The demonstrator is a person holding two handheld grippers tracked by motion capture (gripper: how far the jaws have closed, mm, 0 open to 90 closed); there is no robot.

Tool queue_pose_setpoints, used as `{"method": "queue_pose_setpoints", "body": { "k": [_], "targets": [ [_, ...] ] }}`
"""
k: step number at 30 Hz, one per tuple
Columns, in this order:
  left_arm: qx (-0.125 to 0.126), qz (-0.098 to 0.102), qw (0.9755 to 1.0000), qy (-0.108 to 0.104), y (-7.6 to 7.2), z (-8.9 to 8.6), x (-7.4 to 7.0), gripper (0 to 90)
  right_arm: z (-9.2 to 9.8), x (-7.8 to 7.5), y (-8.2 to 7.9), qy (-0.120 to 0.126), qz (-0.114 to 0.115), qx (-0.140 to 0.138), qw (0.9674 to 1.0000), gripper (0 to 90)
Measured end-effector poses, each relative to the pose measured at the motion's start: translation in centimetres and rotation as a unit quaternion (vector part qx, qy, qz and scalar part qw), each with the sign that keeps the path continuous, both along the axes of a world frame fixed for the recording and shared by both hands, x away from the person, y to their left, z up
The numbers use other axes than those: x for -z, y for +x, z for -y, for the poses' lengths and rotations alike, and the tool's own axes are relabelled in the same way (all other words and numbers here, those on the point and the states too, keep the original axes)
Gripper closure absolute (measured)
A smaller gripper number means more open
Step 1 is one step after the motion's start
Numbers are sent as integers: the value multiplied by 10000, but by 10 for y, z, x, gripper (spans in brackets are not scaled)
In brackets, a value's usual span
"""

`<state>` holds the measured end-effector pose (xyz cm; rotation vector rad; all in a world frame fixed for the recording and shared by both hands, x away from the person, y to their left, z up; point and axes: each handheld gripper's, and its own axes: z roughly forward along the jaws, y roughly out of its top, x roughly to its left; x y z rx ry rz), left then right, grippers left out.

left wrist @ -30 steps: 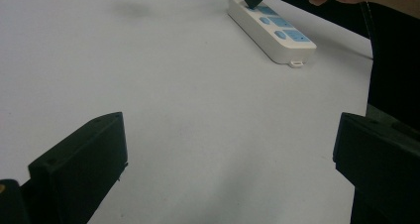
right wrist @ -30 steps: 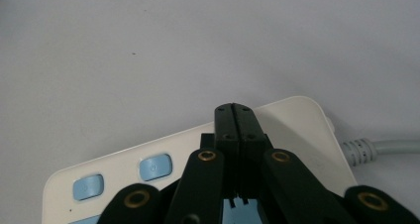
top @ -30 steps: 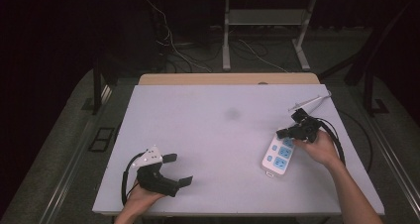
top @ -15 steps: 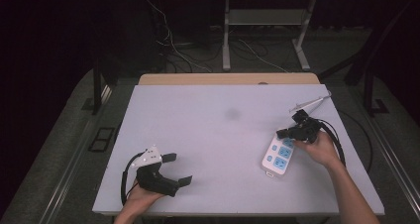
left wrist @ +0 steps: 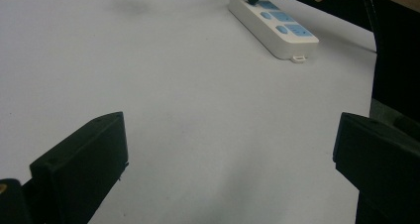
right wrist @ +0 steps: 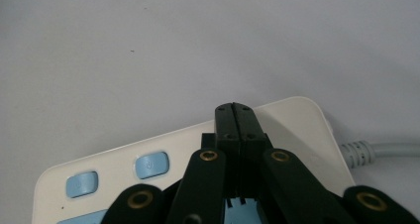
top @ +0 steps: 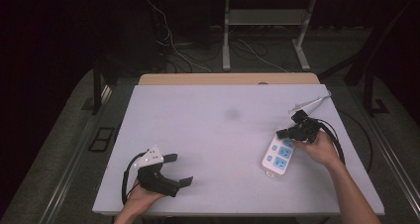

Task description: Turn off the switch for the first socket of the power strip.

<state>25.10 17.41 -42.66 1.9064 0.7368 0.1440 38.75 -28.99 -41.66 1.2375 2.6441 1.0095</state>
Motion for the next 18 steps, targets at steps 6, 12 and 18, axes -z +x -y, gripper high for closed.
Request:
{"method": "queue_pose_setpoints", "body": {
  "k": [6, 12, 18],
  "targets": [
    [59, 27, 9999, 105, -1, 3, 0, 0, -1, -1, 1, -59, -6, -69, 10000, 900],
    [41, 20, 9999, 117, -1, 2, 0, 0, 2, -7, 3, -90, 67, -82, 9999, 900],
    [29, 18, 9999, 104, 0, 1, 1, 0, 5, -11, 6, 13, 104, -28, 9999, 900]
  ]
}}
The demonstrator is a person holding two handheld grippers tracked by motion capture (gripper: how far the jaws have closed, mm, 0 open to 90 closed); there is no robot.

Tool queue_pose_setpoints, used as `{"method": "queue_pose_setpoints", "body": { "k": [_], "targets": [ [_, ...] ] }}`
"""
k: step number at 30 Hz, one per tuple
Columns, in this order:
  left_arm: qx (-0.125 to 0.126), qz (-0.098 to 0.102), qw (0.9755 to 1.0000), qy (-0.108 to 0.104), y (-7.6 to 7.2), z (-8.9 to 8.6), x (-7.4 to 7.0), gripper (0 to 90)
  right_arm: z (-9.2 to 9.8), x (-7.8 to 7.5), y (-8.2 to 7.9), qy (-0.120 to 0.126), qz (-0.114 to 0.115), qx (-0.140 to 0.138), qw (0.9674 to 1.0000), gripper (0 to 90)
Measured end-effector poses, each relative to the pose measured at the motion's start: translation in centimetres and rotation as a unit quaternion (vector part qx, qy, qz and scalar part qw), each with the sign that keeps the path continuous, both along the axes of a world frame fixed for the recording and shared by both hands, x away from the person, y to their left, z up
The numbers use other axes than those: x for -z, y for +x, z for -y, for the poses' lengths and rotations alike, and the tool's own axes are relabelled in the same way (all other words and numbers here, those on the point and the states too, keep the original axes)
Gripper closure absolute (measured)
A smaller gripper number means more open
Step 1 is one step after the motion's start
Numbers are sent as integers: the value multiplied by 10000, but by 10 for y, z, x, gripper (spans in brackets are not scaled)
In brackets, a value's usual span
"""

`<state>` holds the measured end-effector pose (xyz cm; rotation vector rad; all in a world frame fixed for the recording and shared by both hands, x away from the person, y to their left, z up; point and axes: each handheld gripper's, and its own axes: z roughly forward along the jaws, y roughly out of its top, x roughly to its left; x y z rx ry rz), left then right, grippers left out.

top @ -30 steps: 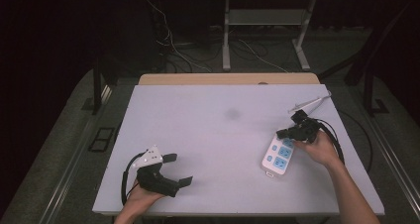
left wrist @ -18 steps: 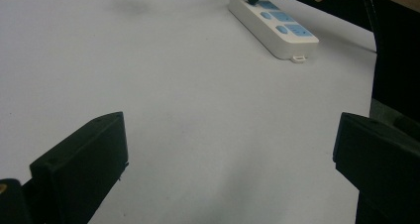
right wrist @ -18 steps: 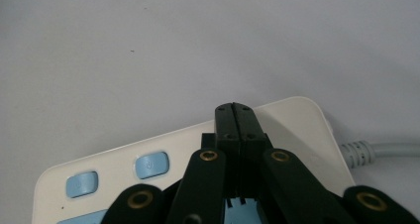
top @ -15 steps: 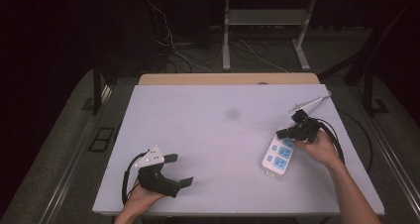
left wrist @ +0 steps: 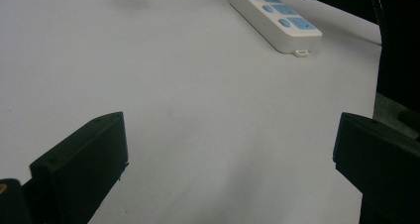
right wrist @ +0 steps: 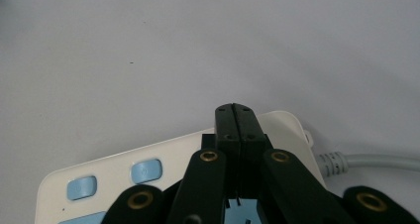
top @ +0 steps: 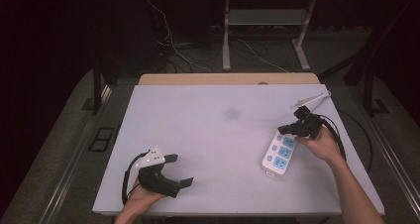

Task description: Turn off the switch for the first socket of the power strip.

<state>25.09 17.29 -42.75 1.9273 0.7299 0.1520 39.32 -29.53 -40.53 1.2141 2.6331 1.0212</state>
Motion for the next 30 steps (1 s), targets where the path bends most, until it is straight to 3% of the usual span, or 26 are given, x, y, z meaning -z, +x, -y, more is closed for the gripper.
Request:
{"method": "queue_pose_setpoints", "body": {
  "k": [17, 30],
  "targets": [
    [-2, -23, 10000, -45, 0, 0, 0, 0, 11, -13, -5, 44, 67, 141, 9999, 900],
    [-48, -42, 9999, -114, 0, -2, 0, 0, 24, -27, -18, 258, 144, 350, 9990, 900]
  ]
}}
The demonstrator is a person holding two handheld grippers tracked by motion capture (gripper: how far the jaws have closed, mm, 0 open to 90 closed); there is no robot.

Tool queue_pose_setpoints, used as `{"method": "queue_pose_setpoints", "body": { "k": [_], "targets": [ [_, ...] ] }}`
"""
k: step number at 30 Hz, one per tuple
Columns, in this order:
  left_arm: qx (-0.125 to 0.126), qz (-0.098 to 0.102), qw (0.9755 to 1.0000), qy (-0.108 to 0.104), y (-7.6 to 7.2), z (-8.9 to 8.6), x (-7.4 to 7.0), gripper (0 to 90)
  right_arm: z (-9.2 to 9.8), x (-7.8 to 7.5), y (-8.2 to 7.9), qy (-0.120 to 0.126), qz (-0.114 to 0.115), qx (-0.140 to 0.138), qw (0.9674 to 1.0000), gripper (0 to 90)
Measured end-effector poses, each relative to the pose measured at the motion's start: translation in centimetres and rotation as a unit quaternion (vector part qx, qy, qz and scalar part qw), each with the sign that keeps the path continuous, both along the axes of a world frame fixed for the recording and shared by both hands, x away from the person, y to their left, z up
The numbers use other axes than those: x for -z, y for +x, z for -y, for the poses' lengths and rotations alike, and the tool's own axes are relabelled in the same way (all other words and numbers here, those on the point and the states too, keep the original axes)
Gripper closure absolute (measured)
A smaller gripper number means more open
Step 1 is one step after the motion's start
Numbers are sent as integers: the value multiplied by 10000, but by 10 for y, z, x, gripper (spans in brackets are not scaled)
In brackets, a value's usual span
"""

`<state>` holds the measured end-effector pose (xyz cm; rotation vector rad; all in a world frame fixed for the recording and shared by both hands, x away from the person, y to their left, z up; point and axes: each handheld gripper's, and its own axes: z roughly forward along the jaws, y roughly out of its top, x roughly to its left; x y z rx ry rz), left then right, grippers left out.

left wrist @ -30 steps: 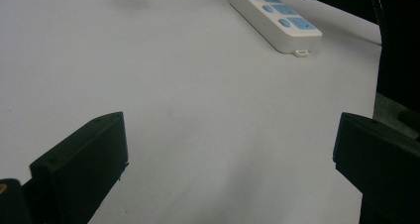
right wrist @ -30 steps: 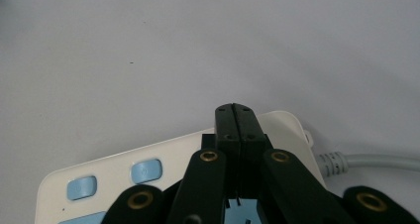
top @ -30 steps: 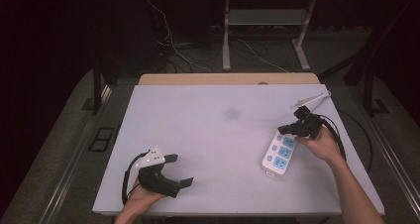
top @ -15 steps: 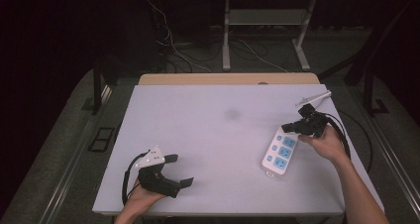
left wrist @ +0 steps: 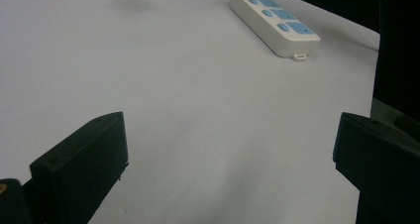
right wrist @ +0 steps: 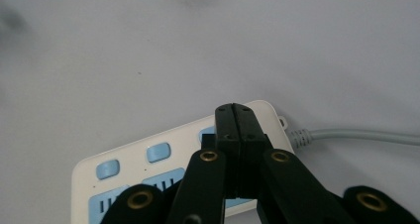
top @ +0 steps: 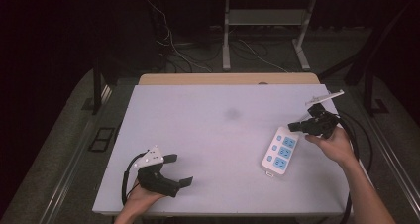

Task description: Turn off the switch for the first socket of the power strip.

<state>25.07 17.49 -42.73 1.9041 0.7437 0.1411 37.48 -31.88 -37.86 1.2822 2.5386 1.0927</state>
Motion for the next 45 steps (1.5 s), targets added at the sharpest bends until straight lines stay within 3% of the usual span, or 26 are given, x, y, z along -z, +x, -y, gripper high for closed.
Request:
{"method": "queue_pose_setpoints", "body": {
  "k": [5, 11, 12, 17, 19, 21, 23, 24, 26, 28, 30, 38, 45],
  "targets": [
    [0, -5, 10000, -10, 0, 0, 0, 0, 3, -8, -9, 164, 31, 91, 9998, 892],
    [-1, -3, 10000, -19, 0, 0, 0, 0, 5, -14, -17, 244, 108, 210, 9994, 768],
    [-5, -5, 10000, -23, 0, 0, 0, 0, 6, -17, -22, 276, 205, 316, 9989, 695],
    [0, -21, 10000, -27, 0, 1, 0, 0, 8, -21, -30, 476, 298, 450, 9974, 563],
    [4, -19, 10000, -25, 0, 1, 0, 0, 9, -24, -35, 538, 379, 549, 9963, 430],
    [8, -21, 10000, -24, 0, 1, 0, 0, 10, -25, -37, 571, 406, 565, 9959, 392],
    [5, -20, 10000, -28, 0, 1, 0, 0, 11, -27, -43, 718, 466, 562, 9947, 248],
    [2, -17, 10000, -38, 0, 1, 0, 0, 11, -27, -43, 718, 466, 562, 9947, 248],
    [-9, -14, 10000, -49, 0, 1, 0, 0, 12, -27, -47, 784, 485, 529, 9943, 125],
    [-5, -10, 10000, -46, 0, 1, 0, 0, 12, -28, -51, 862, 515, 544, 9935, 108],
    [1, -6, 10000, -53, 0, 1, 0, 0, 11, -28, -55, 901, 547, 533, 9930, 7],
    [-13, 11, 10000, -57, -1, 1, -1, 0, 12, -22, -77, 1261, 586, 395, 9895, 4],
    [-5, 8, 10000, -54, -1, 1, -1, 0, 11, -13, -89, 1345, 537, 326, 9889, 5]
  ]
}}
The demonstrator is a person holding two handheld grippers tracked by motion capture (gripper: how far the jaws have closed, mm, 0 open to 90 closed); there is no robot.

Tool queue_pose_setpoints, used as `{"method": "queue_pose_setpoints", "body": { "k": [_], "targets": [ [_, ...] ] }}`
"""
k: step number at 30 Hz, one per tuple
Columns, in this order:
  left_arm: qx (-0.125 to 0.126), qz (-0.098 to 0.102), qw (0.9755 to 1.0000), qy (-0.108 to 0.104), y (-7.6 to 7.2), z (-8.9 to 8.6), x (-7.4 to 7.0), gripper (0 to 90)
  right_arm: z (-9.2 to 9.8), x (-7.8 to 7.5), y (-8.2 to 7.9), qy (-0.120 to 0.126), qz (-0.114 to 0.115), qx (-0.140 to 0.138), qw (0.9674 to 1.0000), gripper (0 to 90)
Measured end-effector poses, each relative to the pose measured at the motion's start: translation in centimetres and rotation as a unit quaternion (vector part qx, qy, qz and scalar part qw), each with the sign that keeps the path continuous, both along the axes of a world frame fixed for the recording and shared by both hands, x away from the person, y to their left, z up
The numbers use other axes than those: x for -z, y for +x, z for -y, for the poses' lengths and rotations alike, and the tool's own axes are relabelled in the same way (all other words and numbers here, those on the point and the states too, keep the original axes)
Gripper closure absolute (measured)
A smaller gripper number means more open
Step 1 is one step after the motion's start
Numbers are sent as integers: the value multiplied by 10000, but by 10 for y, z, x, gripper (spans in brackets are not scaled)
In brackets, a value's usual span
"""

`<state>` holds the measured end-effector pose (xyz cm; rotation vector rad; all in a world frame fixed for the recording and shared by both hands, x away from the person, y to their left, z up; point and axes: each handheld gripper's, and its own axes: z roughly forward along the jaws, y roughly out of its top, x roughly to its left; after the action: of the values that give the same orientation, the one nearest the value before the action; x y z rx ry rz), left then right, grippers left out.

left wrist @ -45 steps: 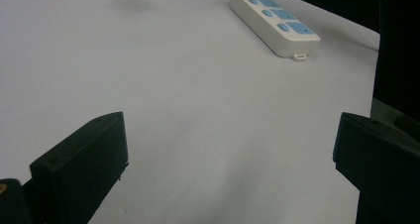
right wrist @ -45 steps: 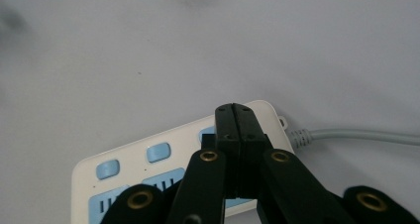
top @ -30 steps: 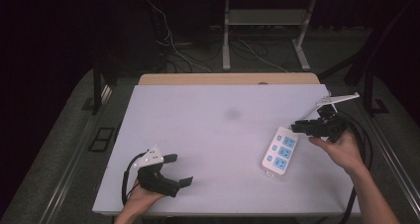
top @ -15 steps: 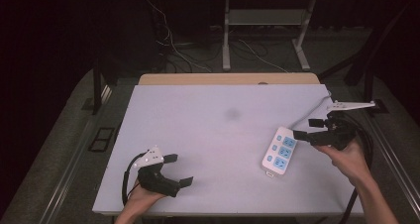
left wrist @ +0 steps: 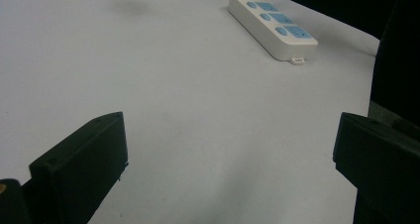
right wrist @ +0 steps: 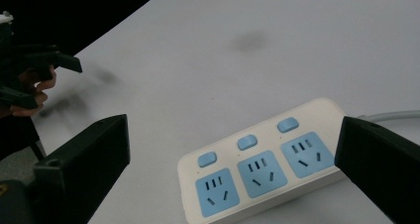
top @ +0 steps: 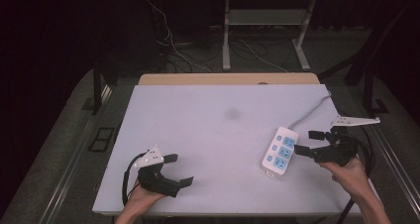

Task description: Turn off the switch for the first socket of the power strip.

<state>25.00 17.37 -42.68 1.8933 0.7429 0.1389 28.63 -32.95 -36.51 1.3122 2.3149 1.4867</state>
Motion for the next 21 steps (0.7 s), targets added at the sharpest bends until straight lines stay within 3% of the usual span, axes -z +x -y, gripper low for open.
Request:
{"method": "queue_pose_setpoints", "body": {
  "k": [21],
  "targets": [
    [29, 4, 10000, 6, 0, 0, 0, 0, -13, 24, -20, 81, -25, -167, 9998, 5]
  ]
}}
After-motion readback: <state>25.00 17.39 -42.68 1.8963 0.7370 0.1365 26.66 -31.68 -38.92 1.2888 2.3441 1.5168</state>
